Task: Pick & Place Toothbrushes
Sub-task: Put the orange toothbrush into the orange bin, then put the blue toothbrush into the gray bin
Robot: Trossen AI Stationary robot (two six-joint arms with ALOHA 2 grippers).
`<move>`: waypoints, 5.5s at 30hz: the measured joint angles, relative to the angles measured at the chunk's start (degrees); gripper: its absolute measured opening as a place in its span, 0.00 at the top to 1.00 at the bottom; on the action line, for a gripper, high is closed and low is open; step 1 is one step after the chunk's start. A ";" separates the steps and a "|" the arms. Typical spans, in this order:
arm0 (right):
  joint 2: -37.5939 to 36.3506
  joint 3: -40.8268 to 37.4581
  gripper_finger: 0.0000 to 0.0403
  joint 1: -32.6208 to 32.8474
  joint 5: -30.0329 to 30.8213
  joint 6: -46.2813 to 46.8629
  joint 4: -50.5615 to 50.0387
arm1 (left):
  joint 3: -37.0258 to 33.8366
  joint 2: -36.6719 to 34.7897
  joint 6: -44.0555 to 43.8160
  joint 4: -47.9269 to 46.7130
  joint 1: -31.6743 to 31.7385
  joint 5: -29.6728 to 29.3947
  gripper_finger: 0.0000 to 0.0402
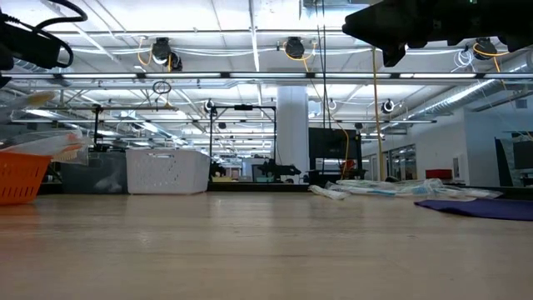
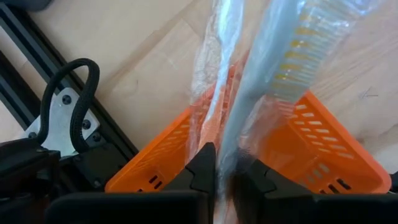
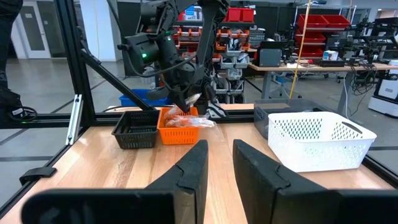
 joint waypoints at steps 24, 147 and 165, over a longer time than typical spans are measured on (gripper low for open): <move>-0.02 0.00 0.83 -0.45 6.29 0.11 -3.62 | 0.00 0.00 0.63 0.79 0.00 -4.31 0.67; 0.04 -2.29 1.00 -3.54 -1.75 5.20 5.32 | 6.97 9.22 73.05 84.46 21.86 -32.91 0.49; 0.04 -2.29 1.00 1.18 -1.56 -0.51 11.34 | 6.97 20.67 75.20 119.78 35.76 0.07 0.49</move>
